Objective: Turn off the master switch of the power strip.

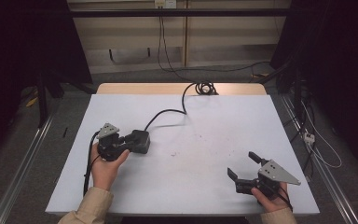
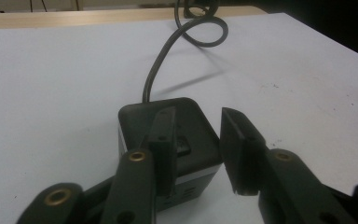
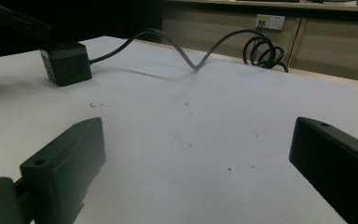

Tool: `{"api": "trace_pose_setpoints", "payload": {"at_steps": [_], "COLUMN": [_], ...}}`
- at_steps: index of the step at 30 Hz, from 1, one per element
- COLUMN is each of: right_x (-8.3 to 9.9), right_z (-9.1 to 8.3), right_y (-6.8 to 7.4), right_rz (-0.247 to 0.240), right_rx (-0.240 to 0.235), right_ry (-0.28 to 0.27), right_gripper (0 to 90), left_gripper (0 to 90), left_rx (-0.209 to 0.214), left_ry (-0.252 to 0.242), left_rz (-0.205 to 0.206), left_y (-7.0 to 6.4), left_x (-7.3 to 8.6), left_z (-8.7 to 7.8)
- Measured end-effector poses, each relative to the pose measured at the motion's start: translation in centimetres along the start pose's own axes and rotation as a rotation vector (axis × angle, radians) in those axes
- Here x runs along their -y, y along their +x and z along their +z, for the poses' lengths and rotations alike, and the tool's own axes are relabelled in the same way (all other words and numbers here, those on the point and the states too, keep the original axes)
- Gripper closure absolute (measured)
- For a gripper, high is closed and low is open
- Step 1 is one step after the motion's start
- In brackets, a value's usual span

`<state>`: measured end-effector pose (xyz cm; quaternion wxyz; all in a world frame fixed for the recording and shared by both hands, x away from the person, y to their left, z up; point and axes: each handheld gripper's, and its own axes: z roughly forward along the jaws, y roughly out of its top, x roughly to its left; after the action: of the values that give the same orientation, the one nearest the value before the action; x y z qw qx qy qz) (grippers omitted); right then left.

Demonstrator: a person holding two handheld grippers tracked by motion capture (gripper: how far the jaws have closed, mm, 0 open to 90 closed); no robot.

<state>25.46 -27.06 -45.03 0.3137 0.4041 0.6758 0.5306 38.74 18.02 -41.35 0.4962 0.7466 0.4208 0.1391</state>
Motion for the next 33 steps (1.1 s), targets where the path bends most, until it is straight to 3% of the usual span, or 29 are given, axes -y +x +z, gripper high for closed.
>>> {"api": "trace_pose_setpoints", "payload": {"at_steps": [13,15,19,33], "right_x": [0.0,0.0,-0.1,-0.1], "right_z": [-0.1,-0.1,-0.2,-0.3], "right_y": [0.0,-0.1,-0.1,-0.1], "right_rz": [0.000,0.001,-0.001,-0.002], "right_rx": [0.000,0.002,0.005,0.003], "right_ry": [-0.002,-0.003,-0.003,-0.004], "right_gripper": [3.0,3.0,3.0,3.0], "left_gripper": [40.9,37.0,30.4,20.9], "left_rx": [0.024,0.029,0.064,0.128], "left_ry": [-0.027,-0.015,0.034,-0.013], "left_rz": [0.018,0.040,0.035,0.085], "left_y": [-0.1,-0.2,-0.2,-0.7], "left_x": [-0.1,0.0,0.3,0.7], "left_z": [-0.3,-0.4,-0.4,-1.8]}}
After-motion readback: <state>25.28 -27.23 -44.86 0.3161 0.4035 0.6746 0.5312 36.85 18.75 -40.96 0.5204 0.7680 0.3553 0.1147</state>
